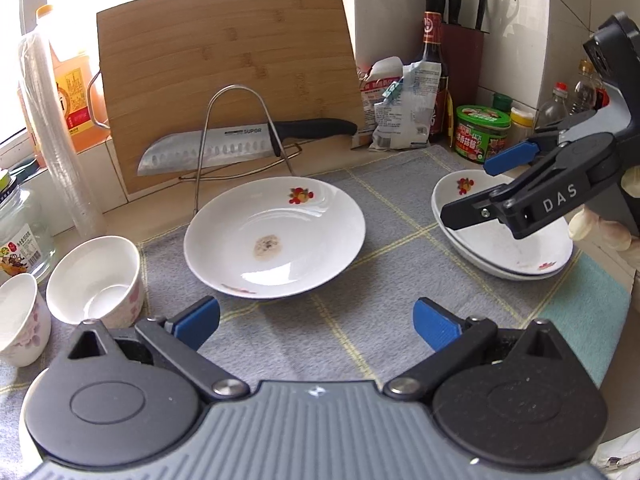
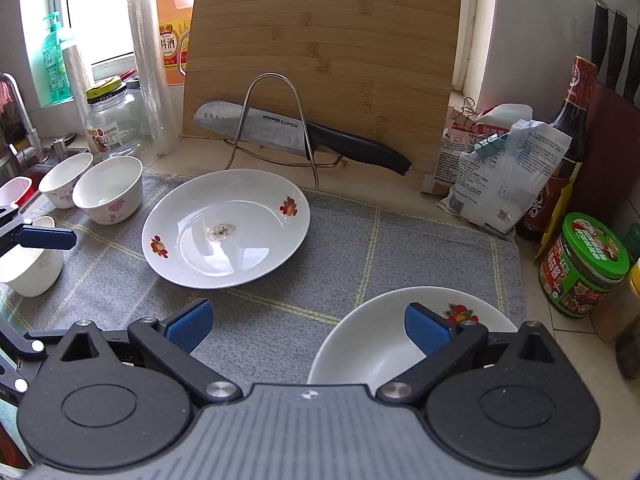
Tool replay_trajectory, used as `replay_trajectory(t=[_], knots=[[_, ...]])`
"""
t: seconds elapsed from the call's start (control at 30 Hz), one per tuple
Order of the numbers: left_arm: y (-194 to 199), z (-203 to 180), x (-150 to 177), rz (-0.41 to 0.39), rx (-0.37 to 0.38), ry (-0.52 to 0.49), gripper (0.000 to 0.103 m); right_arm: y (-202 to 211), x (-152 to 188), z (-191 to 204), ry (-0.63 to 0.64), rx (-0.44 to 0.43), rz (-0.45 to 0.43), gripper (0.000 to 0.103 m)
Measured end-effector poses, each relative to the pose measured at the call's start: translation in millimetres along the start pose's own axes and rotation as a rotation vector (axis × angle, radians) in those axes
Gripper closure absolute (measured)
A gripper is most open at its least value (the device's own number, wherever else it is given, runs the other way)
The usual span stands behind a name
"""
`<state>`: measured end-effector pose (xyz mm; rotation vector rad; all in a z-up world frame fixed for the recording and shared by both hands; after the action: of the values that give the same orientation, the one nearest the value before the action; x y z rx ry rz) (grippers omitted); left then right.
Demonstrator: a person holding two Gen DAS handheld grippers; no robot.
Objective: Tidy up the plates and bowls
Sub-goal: 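Move the left tool to the rim of the stained fruit-print plate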
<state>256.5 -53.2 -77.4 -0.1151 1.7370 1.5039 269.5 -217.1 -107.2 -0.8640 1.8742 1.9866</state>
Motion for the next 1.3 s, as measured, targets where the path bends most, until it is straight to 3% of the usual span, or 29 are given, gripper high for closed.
replay_trajectory(t=[0.27, 0.47, 0.77, 0.97, 1.3], knots=[[3.6, 59.2, 10.8, 0.007, -0.004, -0.024, 0.001, -19.9, -2.7, 65.8, 0.033, 0.059, 0.022, 0.0], [3.8, 80.6, 11.6, 0.019, 0.008, -0.023, 0.001, -43.3, 1.8, 96.2, 0.093, 0.046, 0.071, 0.0], [-13.7, 81.8, -6.2, 0.108, 0.061, -0.033, 0.001, -83.3, 7.3, 92.9, 0.087, 0.044, 0.114, 0.0], [-28.8, 81.0, -37.0, 0.128, 0.101, -0.043, 0.001, -93.0, 5.8, 82.4, 0.046, -0.005, 0.109, 0.0], [-68.5, 90.5, -85.2, 0.186, 0.112, -0.04, 0.001, -97.3, 3.3, 82.4, 0.054, -0.007, 0.076, 0.0]])
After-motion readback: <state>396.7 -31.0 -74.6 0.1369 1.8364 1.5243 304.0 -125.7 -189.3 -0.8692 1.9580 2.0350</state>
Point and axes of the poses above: each gripper's, at about its wrist camera, not at the fingertips, and y roughly against the way its jaws point, z to its left, x to its underside, the point moved 5 cm from there along -y, roughly the way its jaws point, and after that the axes turned 10 degrees about z, right-handed, at the moved point
